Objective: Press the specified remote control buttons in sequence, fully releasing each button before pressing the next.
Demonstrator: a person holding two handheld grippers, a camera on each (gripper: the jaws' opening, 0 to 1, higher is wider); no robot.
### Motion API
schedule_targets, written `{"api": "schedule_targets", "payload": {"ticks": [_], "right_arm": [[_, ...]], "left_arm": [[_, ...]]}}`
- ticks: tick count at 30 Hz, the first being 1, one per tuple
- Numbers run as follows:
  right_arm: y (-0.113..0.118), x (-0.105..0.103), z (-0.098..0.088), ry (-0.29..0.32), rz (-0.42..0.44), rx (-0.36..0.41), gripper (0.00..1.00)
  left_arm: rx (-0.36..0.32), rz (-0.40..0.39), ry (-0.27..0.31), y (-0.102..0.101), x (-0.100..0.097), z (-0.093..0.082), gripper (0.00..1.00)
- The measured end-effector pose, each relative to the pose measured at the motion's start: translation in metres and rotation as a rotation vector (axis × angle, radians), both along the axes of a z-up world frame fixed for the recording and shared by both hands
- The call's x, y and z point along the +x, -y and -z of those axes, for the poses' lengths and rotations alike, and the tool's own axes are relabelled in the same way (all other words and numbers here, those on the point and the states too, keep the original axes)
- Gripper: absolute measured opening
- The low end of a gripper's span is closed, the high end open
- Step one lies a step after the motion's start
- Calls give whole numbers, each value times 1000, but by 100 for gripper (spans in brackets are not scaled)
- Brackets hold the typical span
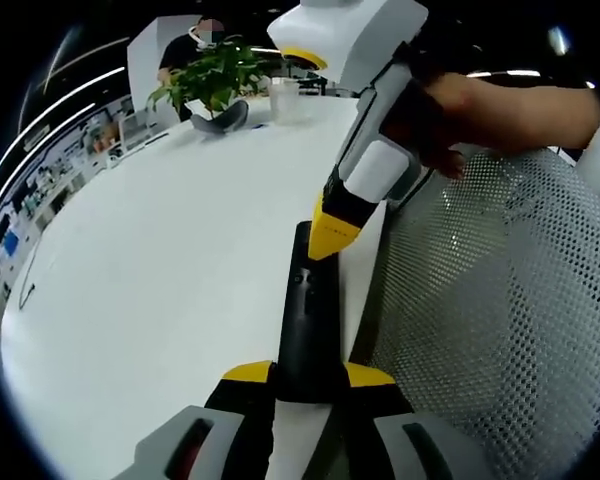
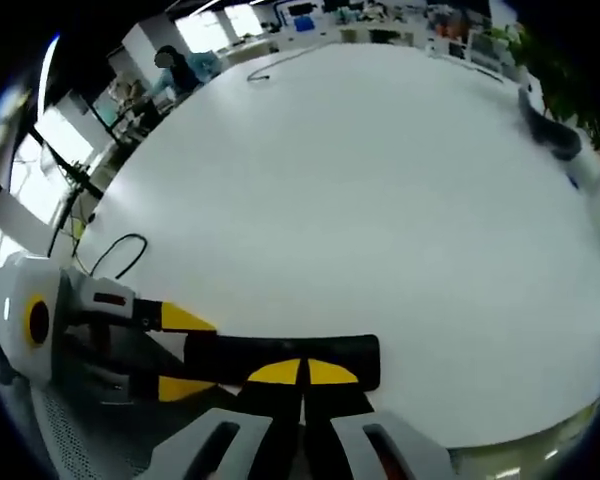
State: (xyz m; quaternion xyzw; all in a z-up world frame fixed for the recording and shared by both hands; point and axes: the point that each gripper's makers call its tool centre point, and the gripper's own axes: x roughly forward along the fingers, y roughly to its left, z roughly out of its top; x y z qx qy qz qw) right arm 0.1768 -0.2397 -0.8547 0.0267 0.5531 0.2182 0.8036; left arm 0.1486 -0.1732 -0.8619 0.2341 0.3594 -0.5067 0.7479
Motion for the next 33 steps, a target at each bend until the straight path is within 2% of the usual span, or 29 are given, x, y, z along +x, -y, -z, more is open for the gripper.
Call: {"api": "schedule_targets", "payload": {"ticks": [3, 9, 11, 13, 16, 20, 25, 29, 30, 32, 33], "right_arm": [[1, 1, 0, -12, 21, 26, 0], [3, 0, -3, -84, 120, 116, 0], [-2, 4, -9, -57, 118, 160, 0], [-4, 5, -12, -26, 109, 161, 0], [-12, 3, -11, -27, 61, 156, 0], [-16, 1, -7, -6, -4, 99, 0], [-17, -1, -6, -13, -29, 91, 0], [-17, 1, -7, 5, -30, 90, 0], [-16, 1, -5, -7, -23, 85, 0], [-10, -8, 2, -80, -9, 50, 0], [-14, -3, -3, -43, -13, 87, 0]], "left_arm": [[-5, 1, 0, 1, 0, 0, 24], [-2, 26, 6, 3, 2, 0, 24], [-8, 32, 10, 4, 2, 0, 24], [-14, 31, 13, 4, 1, 0, 24], [-14, 40, 13, 5, 1, 0, 24], [-19, 54, 13, 5, 0, 0, 24], [-20, 53, 12, 5, 0, 0, 24], [-27, 107, 15, 9, -7, -1, 24], [-25, 107, 14, 9, -8, -1, 24], [-22, 107, 17, 9, -7, -1, 24], [-27, 101, 12, 9, -7, -1, 24]]}}
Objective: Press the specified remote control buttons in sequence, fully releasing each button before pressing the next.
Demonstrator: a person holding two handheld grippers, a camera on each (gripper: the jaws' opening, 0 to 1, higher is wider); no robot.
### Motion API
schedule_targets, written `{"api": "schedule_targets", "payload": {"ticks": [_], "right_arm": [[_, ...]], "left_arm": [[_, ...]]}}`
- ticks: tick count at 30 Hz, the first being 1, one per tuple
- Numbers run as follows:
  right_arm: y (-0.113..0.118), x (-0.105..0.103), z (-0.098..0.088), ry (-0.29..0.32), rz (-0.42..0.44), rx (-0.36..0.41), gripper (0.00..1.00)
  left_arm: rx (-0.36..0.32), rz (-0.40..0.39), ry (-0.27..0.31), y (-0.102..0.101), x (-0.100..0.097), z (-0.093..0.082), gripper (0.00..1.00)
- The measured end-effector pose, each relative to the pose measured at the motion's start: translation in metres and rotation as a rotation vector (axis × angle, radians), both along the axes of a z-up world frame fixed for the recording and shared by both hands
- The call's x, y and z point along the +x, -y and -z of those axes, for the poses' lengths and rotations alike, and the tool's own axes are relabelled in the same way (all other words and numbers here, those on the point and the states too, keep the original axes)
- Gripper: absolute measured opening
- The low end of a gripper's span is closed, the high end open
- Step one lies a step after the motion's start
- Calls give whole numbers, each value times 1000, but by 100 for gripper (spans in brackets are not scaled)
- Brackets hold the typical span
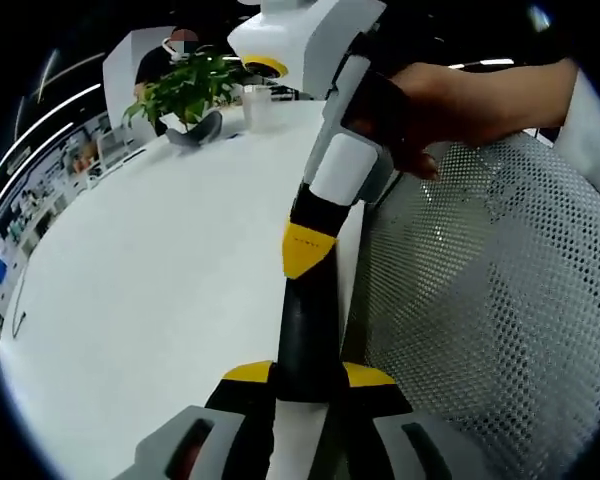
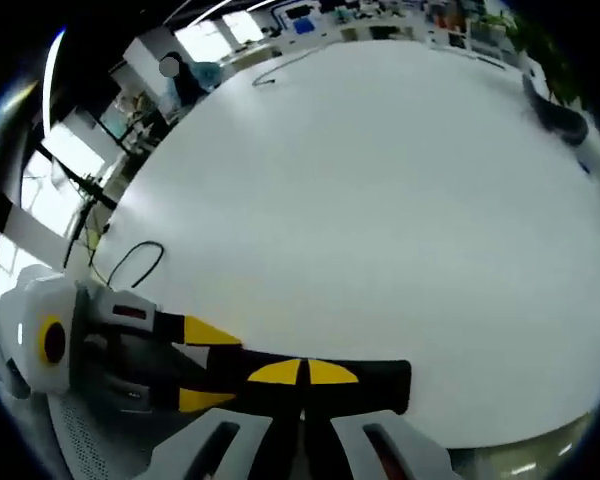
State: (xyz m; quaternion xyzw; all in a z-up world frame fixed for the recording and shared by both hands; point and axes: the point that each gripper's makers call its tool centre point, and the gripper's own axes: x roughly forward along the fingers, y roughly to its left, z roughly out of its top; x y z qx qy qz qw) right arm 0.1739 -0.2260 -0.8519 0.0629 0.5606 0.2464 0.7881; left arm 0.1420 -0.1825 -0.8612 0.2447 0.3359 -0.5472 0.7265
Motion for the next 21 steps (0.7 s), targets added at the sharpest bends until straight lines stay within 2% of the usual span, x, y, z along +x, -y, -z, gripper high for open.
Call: {"api": "schedule_targets", "payload": {"ticks": [2, 10, 18, 21], "right_arm": [[-1, -3, 2, -31, 10, 7, 0], [-4, -2, 2, 11, -27, -27, 0], [-6, -1, 4, 86, -118, -96, 0], [-6, 0, 5, 85, -135, -108, 0]], "left_arm": [[3, 6, 4, 1, 0, 1, 24], [-3, -1, -7, 1, 1, 0, 24], [-12, -14, -6, 2, 2, 0, 24], [-16, -21, -12, 3, 3, 0, 24]]}}
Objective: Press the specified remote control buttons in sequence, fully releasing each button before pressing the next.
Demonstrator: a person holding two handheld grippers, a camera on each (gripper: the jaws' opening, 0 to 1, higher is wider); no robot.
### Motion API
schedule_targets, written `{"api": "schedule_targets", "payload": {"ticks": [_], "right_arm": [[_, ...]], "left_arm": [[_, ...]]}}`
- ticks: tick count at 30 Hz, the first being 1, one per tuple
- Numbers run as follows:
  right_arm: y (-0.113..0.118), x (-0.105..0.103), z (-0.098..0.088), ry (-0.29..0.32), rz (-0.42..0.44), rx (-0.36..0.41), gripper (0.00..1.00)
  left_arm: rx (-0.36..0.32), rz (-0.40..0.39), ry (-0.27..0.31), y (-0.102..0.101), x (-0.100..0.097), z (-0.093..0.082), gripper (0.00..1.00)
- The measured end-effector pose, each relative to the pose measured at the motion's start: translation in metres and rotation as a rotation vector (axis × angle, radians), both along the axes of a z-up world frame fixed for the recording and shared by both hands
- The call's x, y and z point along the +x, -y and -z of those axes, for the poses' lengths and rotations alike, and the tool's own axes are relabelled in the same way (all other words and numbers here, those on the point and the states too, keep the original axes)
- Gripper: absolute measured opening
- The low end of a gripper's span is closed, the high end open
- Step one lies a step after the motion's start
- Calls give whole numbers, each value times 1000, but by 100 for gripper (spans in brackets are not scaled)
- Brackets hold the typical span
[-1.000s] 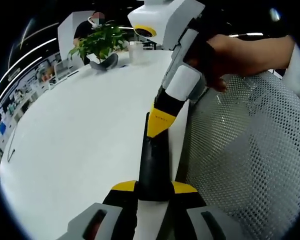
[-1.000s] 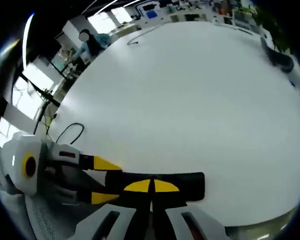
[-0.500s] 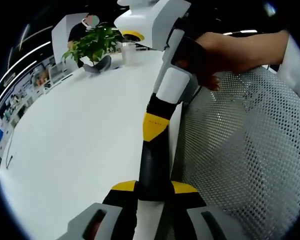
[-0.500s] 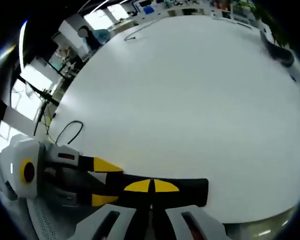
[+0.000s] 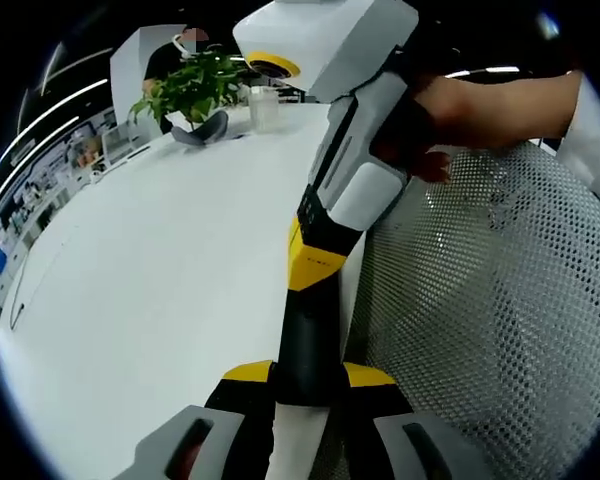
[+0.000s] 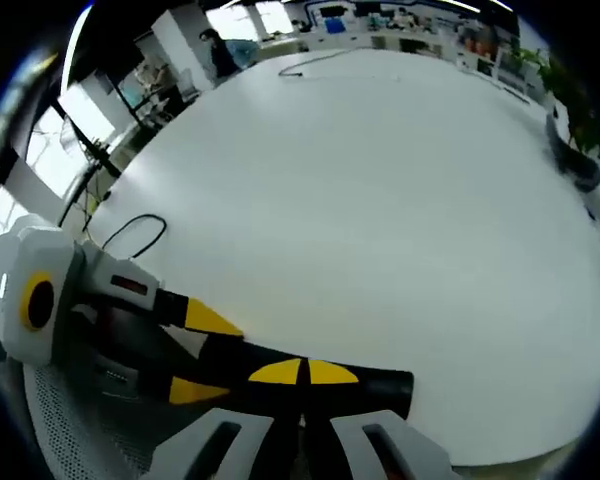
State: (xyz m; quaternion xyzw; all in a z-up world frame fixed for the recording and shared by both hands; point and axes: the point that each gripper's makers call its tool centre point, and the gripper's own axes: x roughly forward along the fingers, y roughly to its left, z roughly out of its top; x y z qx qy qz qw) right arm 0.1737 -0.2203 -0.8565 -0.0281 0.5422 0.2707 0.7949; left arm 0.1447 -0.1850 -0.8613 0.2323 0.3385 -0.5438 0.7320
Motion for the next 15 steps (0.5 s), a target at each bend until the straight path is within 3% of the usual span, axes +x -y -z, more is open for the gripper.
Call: {"api": "schedule_targets", "payload": {"ticks": [6, 15], "right_arm": [[2, -1, 0, 24, -4, -7, 0], [6, 3, -1, -96, 127, 84, 0]], "left_arm": [[-3, -7, 0, 0, 0, 0, 24], [2, 0, 9, 0, 1, 1, 24]]}}
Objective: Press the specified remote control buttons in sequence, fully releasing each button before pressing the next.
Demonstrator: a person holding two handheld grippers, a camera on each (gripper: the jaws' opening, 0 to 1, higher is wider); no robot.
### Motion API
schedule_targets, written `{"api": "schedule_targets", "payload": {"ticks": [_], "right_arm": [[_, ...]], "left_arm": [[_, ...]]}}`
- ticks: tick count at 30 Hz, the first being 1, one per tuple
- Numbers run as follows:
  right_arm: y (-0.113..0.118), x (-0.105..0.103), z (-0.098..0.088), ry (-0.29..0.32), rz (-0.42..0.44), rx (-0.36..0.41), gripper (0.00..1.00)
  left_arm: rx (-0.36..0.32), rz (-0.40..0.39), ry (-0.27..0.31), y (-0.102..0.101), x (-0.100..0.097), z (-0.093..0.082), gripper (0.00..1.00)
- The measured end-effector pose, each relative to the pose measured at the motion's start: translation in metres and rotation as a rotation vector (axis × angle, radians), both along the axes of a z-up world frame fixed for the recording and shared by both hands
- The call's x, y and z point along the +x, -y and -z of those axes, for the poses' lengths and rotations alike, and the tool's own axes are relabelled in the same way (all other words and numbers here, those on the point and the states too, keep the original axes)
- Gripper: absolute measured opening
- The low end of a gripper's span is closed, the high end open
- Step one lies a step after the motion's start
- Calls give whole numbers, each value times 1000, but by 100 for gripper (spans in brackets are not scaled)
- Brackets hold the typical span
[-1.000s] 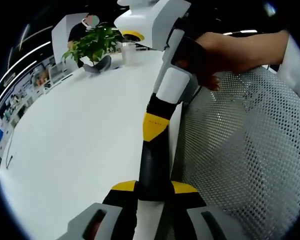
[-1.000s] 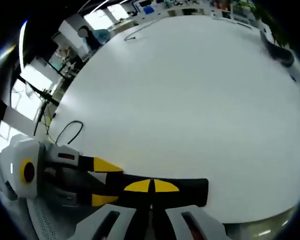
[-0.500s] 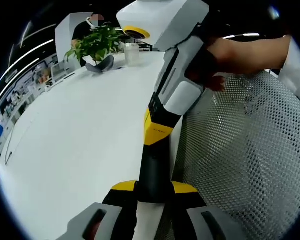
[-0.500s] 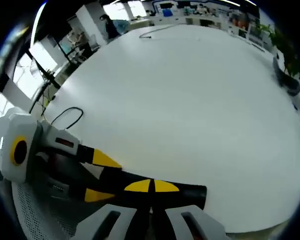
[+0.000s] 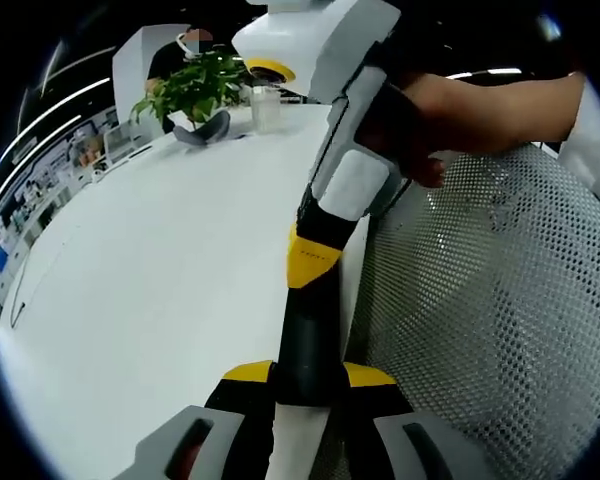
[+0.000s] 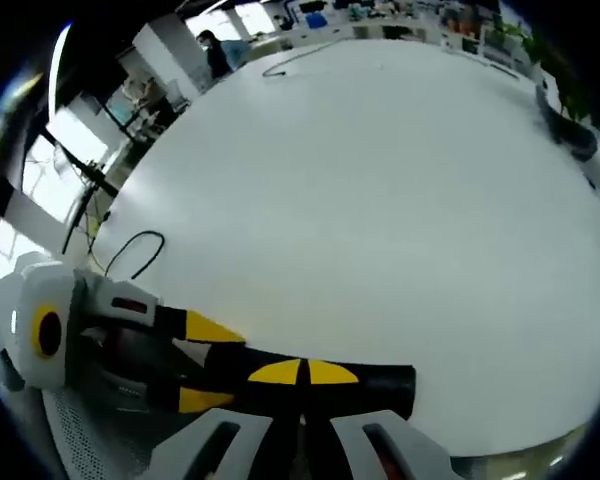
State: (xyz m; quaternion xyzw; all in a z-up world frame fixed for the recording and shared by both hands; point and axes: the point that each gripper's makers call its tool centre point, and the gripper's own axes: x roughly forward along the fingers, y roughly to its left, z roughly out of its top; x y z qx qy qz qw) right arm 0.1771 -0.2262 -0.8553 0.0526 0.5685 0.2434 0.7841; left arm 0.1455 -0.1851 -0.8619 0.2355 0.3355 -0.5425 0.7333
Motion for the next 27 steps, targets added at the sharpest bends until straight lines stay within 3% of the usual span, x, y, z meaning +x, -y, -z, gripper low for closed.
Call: {"api": "schedule_targets", "payload": {"ticks": [2, 7, 14, 21, 27], "right_arm": [[10, 3, 0, 7, 44, -45, 0], [14, 1, -2, -42, 100, -17, 0], [6, -3, -2, -45, 64, -17, 0], [0, -11, -5, -92, 52, 22, 0], [-1, -13, -2, -92, 21, 0, 0]], "left_arm": [[1, 1, 1, 0, 0, 0, 24], [5, -1, 1, 0, 0, 0, 24], [2, -7, 6, 0, 2, 0, 24], [-1, -8, 6, 0, 2, 0, 24], [-1, -7, 7, 1, 2, 0, 24]]}}
